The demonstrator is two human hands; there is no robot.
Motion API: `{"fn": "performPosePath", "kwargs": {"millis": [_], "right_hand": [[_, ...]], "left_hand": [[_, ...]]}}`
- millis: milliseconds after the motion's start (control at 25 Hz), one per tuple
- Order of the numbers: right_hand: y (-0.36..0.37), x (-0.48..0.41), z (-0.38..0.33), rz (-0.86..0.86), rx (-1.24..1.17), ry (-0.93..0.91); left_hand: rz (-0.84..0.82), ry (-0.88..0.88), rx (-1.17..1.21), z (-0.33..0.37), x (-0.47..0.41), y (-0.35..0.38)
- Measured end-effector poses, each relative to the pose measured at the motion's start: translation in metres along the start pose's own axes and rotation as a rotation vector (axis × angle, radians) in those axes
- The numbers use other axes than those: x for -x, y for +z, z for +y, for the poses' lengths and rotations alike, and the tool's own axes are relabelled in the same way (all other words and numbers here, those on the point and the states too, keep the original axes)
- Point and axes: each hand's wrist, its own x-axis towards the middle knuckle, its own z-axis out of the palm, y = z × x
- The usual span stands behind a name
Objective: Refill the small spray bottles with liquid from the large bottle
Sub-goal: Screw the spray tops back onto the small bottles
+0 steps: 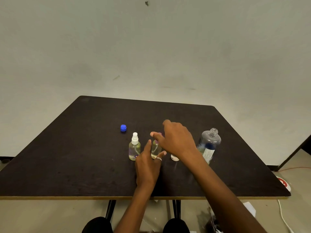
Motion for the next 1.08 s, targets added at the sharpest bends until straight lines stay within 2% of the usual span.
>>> {"fn": "performPosePath", "kwargs": {"millis": [120, 200, 280, 360, 520, 680, 800, 1080], "right_hand": [[-0.028, -0.007, 0.008, 0.026, -0.031, 0.038], [-0.045, -0.015, 0.016, 0.047, -0.048, 0.035], [-0.056, -0.024, 0.024, 0.052, -0.063, 0.024], [-0.058, -0.033, 0.032, 0.026, -0.082, 0.014], [-0.038, -0.049, 0.047, -0.1, -0.056, -0.007], [-0.006, -0.068, 0.063, -0.182, -0.026, 0.018], [0.014, -0.086, 0.071, -0.224, -0.007, 0.067], [0.052, -0.124, 0.072, -0.326, 0.033, 0.136]], "left_hand": [[0.049, -0.03, -0.06, 0.008, 0.013, -0.005], [0.089, 0.048, -0.137, 0.015, 0.034, -0.009], [0.058, 0.133, -0.152, 0.021, 0.055, -0.007], [-0.014, 0.137, -0.122, 0.025, 0.063, 0.002], [-0.133, 0.112, -0.029, 0.036, 0.05, 0.025], [-0.175, 0.066, -0.015, 0.038, 0.033, 0.044], [-0.161, 0.035, 0.0, 0.033, 0.021, 0.053], [-0.108, 0.083, 0.036, 0.032, 0.019, 0.052]]}}
